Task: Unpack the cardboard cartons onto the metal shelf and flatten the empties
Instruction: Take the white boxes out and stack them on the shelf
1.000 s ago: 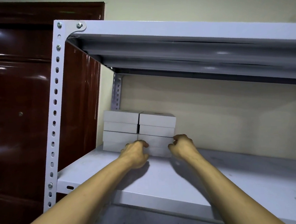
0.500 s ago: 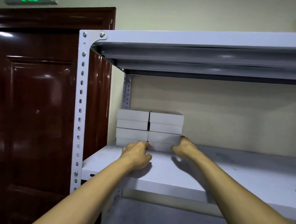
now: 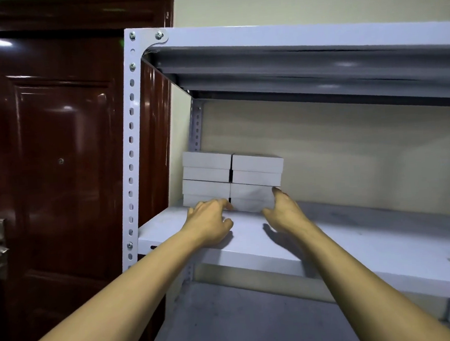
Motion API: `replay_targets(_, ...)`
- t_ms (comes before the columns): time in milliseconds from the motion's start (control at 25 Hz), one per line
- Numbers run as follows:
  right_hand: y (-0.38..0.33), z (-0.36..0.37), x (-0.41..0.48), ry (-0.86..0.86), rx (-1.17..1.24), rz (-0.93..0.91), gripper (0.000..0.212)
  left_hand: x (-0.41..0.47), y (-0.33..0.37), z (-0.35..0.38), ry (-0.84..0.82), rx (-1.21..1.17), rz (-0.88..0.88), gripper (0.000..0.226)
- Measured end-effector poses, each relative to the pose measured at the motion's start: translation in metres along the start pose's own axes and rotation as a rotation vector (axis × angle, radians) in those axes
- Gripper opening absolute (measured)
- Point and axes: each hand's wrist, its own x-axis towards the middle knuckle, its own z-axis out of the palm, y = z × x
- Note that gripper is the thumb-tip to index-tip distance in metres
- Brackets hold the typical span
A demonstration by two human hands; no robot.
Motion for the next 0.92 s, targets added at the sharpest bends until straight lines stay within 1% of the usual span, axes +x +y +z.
replay_targets(120,0.001,-0.002,-0.027,0.046,0.016,-0.080,0.063,-0.008,0.004,0.000,0.009,-0.019,0.022,0.047)
replay_targets(320,-0.002,-0.004,-0.062,0.120,-0.009,-0.166,0.058,-0.031,0.012,-0.003,0.069,-0.066,0.078,0.044)
replay_targets(560,-0.001,-0.004,-0.099,0.170,0.039,-0.182,0.050,-0.063,0.028,0.003,0.137,-0.134,0.137,0.037)
replay_targets(760,0.002,-0.002,-0.124,0.192,0.028,-0.197,0.047,-0.083,0.035,0.012,0.159,-0.156,0.155,0.034)
replay_targets(920,0.006,0.002,-0.143,0.196,0.074,-0.230,0.045,-0.101,0.038,0.014,0.173,-0.159,0.139,0.033)
